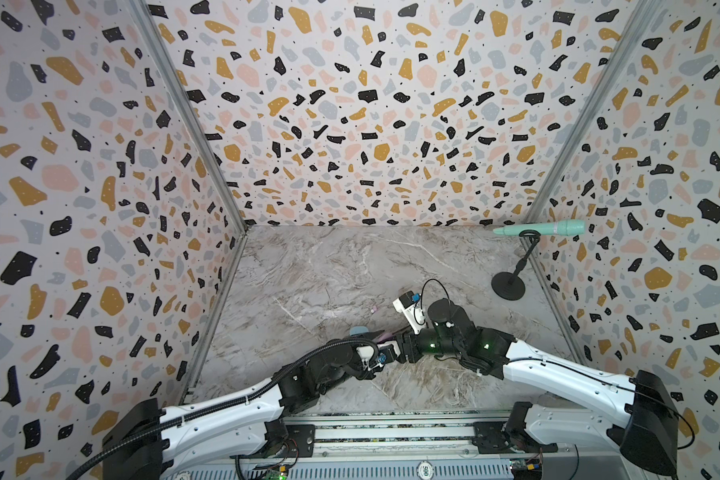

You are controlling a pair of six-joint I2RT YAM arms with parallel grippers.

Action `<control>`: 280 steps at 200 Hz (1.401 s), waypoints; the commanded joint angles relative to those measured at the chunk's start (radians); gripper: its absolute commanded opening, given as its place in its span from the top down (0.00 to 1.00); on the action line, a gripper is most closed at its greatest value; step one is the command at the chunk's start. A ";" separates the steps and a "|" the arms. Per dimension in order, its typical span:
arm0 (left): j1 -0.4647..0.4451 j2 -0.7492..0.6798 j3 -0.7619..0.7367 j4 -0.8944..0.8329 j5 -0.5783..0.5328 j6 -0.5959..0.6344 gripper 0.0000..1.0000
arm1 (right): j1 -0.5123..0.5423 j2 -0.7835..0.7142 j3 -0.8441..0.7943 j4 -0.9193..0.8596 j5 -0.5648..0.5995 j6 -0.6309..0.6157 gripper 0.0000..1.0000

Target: Insert the wireless bluetooth earbuds into the charging case

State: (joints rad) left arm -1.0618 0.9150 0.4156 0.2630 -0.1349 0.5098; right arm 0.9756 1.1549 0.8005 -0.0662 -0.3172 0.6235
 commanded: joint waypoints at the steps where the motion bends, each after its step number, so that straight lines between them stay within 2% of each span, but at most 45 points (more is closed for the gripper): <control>1: -0.004 -0.007 0.010 0.025 0.014 0.004 0.49 | 0.004 -0.015 -0.010 0.022 0.005 0.005 1.00; 90: -0.004 -0.001 0.019 0.013 0.012 0.007 0.65 | 0.005 -0.005 -0.011 0.028 -0.007 0.007 1.00; 128: -0.004 0.004 0.025 0.007 0.011 0.009 0.78 | 0.005 -0.008 -0.009 0.026 -0.004 0.005 0.99; 136: -0.004 0.004 0.026 0.007 0.011 0.010 0.82 | 0.005 -0.008 -0.009 0.025 -0.003 0.007 0.93; 153: -0.004 0.008 0.029 0.004 0.006 0.010 0.90 | 0.005 -0.010 -0.010 0.025 -0.002 0.011 0.75; 171: -0.004 0.010 0.032 0.002 0.006 0.010 1.00 | 0.005 -0.014 -0.009 0.024 -0.002 0.011 0.62; 186: -0.004 0.011 0.034 -0.001 0.006 0.010 1.00 | 0.006 -0.015 -0.009 0.021 0.004 0.013 0.48; 226: -0.004 0.011 0.037 -0.005 0.012 0.010 1.00 | 0.005 -0.025 -0.010 0.013 0.021 0.016 0.25; 280: -0.004 0.010 0.040 -0.034 0.029 0.007 1.00 | 0.004 -0.051 0.002 -0.021 0.058 0.008 0.06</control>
State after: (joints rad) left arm -1.0626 0.9199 0.4236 0.2554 -0.1047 0.5133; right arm 0.9699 1.1461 0.7845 -0.0784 -0.2798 0.6346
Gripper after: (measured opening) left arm 0.431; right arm 0.918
